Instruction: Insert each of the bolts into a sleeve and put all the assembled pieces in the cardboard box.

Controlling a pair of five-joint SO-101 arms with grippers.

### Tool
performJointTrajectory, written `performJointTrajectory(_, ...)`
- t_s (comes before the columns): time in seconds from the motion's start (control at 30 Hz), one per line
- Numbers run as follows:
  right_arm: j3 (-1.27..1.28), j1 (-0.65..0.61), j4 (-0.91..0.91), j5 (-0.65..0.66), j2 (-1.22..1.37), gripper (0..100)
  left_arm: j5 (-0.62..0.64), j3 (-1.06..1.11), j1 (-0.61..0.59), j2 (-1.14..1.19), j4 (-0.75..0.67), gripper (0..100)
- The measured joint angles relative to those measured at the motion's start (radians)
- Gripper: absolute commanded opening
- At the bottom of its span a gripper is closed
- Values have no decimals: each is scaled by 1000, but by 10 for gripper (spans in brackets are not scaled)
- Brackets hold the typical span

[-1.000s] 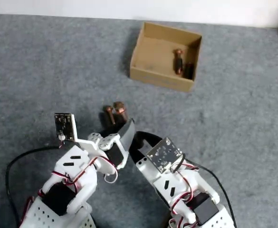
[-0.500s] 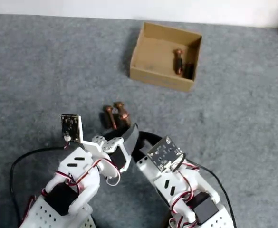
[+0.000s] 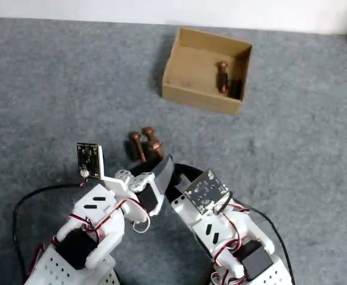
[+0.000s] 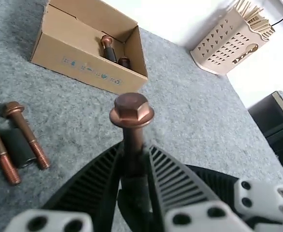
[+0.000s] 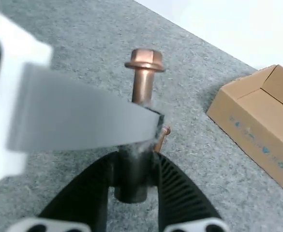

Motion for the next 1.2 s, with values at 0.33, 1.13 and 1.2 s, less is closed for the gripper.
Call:
performJointTrajectory(0.33, -2, 17, 8, -2, 0, 4, -60, 2, -21, 6, 3, 221)
performJointTrajectory(1.13, -2, 21, 8, 0, 0, 4, -311, -95, -298, 6, 150, 196)
performJointTrajectory(1.2, -2, 21, 8, 0, 0, 4, -371, -95, -292, 6, 150, 135)
